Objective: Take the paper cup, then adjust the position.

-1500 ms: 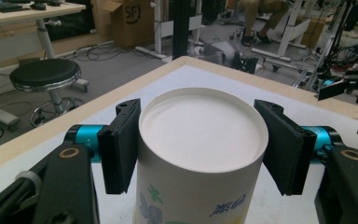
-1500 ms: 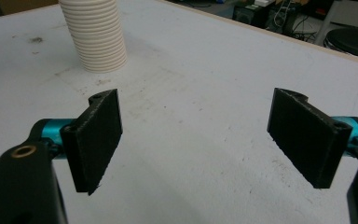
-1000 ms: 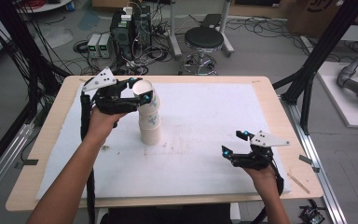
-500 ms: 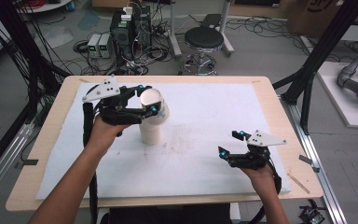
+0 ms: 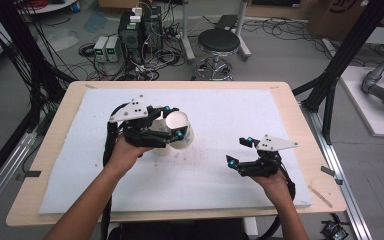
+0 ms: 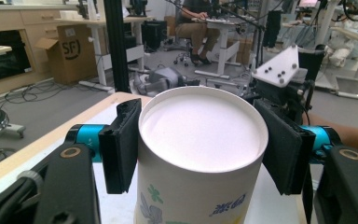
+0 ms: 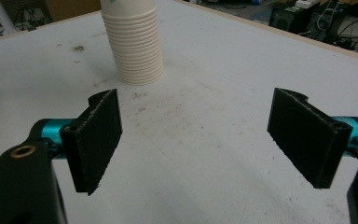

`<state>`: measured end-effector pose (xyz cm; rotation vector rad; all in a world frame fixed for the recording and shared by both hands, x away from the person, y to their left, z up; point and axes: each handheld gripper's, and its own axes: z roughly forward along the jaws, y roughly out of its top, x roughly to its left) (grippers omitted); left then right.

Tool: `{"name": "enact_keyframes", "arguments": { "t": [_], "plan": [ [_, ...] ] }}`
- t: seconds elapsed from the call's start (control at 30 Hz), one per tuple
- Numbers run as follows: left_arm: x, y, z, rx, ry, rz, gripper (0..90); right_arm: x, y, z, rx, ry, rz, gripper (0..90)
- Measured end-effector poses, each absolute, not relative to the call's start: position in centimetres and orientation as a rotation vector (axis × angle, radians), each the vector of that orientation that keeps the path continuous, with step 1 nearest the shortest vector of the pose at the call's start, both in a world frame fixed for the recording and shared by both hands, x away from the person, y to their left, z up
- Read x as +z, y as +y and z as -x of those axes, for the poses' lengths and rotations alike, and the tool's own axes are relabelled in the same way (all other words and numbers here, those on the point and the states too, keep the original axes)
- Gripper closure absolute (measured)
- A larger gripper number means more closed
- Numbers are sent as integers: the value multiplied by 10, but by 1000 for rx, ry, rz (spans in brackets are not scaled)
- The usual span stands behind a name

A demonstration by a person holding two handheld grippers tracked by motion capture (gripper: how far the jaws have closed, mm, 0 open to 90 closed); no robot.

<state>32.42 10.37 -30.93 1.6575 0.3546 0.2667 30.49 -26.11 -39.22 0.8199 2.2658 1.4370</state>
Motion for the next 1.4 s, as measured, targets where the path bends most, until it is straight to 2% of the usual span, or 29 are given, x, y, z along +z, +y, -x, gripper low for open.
{"name": "enact_keyframes", "arguments": {
  "t": [0.63, 1.0, 1.4],
  "plan": [
    [-332, 95, -321, 245, 365, -1686, 355, -385, -243, -309, 1534, 2370, -701, 179],
    [-358, 93, -315, 208, 379, -1705, 355, -387, -217, -303, 1585, 2421, -567, 180],
    [-370, 91, -305, 154, 349, -1730, 357, -395, -181, -305, 1594, 2524, -446, 180]
  ]
}}
